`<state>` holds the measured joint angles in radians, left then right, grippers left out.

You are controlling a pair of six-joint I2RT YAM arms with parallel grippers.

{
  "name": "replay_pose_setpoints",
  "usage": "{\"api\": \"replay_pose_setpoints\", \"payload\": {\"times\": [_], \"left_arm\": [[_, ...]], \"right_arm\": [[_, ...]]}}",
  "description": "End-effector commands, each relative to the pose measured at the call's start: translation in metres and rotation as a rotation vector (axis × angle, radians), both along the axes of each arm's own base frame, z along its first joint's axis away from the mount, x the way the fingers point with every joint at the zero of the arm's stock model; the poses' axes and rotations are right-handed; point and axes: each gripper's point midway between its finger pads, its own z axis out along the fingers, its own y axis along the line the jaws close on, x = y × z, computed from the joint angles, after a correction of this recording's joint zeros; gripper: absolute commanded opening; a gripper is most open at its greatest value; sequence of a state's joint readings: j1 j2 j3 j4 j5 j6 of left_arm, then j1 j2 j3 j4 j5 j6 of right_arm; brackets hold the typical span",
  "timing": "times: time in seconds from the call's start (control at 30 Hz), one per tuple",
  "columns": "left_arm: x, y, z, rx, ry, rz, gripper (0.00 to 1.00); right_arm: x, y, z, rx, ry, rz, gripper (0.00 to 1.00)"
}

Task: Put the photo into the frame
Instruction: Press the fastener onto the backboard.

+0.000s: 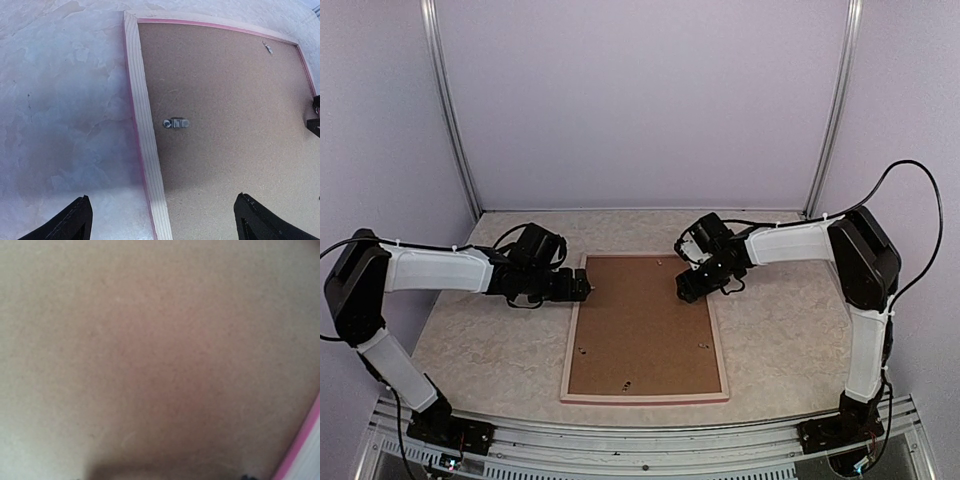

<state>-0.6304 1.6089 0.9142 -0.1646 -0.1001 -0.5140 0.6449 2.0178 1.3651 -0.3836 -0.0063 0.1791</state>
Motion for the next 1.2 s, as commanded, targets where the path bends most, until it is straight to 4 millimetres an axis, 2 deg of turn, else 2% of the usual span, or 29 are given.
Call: {"api": "replay_pose_setpoints", "payload": {"times": [0.0, 0.3, 0.57, 0.7, 0.87, 1.0, 1.17], "left_arm": [[0.001, 0.002, 0.009, 0.071, 0.005, -0.024, 0.98], [0.001, 0.005, 0.009, 0.087, 0.032, -0.039, 0.99], [-0.001, 0.005, 0.004, 0.078, 0.040, -0.038, 0.99], [-0.001, 0.006, 0.003, 0.069, 0.039, -0.035, 0.99], [-0.002, 0.006, 0.002, 0.068, 0.041, -0.042, 0.99], [-0.003, 0.005, 0.001, 0.065, 0.044, -0.045, 0.98], [-0.003, 0.006, -0.003, 0.068, 0.050, -0.046, 0.99]], "right_arm": [[-0.020, -0.005, -0.009, 0.024, 0.085, -0.004, 0.68], [-0.024, -0.010, -0.001, 0.048, 0.088, -0.048, 0.67], [-0.006, -0.026, 0.029, 0.003, -0.043, -0.116, 0.67], [0.002, -0.032, 0.036, -0.024, -0.084, -0.151, 0.68], [0.013, -0.042, 0.027, -0.074, -0.085, -0.209, 0.66], [0.020, -0.048, 0.020, -0.038, -0.052, -0.248, 0.66], [0.019, -0.042, 0.010, 0.038, 0.002, -0.236, 0.65]]}}
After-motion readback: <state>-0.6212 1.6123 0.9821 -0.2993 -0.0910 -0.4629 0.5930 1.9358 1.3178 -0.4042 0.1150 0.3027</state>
